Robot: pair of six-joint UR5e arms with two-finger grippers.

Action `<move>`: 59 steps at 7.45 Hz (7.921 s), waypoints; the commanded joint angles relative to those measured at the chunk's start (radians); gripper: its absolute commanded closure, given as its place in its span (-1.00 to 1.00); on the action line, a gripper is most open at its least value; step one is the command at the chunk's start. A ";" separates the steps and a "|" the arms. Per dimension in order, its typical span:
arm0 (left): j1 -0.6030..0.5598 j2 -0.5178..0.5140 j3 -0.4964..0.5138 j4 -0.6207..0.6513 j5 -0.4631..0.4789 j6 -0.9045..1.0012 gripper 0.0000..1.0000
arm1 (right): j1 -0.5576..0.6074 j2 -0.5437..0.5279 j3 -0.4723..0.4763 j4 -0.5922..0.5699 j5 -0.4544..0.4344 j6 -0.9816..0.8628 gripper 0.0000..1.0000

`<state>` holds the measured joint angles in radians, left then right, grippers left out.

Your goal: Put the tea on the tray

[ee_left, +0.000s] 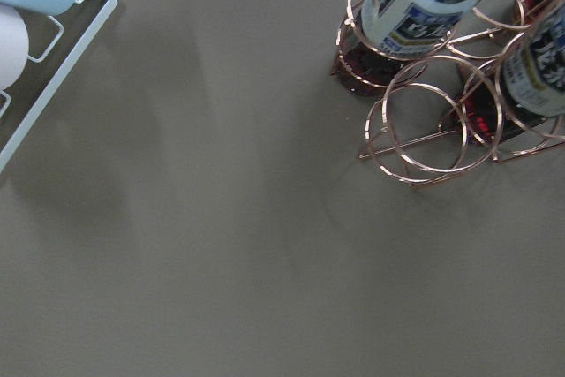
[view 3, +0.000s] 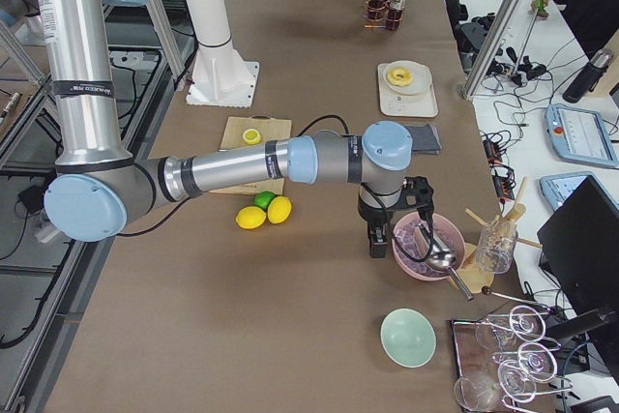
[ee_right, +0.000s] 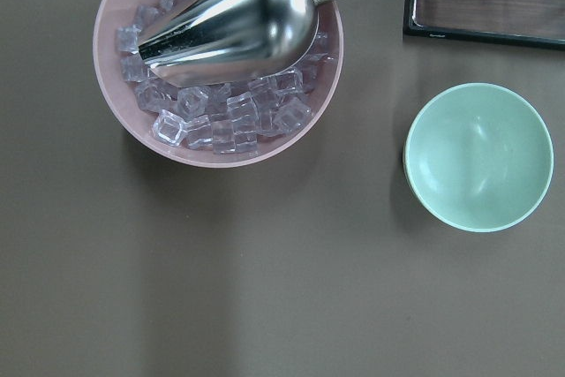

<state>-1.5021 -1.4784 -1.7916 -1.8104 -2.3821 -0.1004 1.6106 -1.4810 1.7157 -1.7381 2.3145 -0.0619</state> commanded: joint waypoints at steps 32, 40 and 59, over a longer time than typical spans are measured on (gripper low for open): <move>0.149 -0.367 -0.150 0.222 0.242 -0.444 1.00 | -0.003 -0.074 -0.016 0.061 -0.004 0.008 -1.00; 0.371 -0.275 -0.434 0.295 0.260 -0.742 1.00 | -0.003 -0.078 -0.021 0.061 -0.003 0.008 -1.00; 1.108 -0.990 -0.095 0.654 0.896 -1.377 1.00 | -0.003 -0.082 -0.024 0.060 -0.001 0.011 -1.00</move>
<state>-0.3971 -2.4692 -1.8929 -1.1528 -1.4868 -1.4781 1.6076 -1.5665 1.6925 -1.6782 2.3132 -0.0514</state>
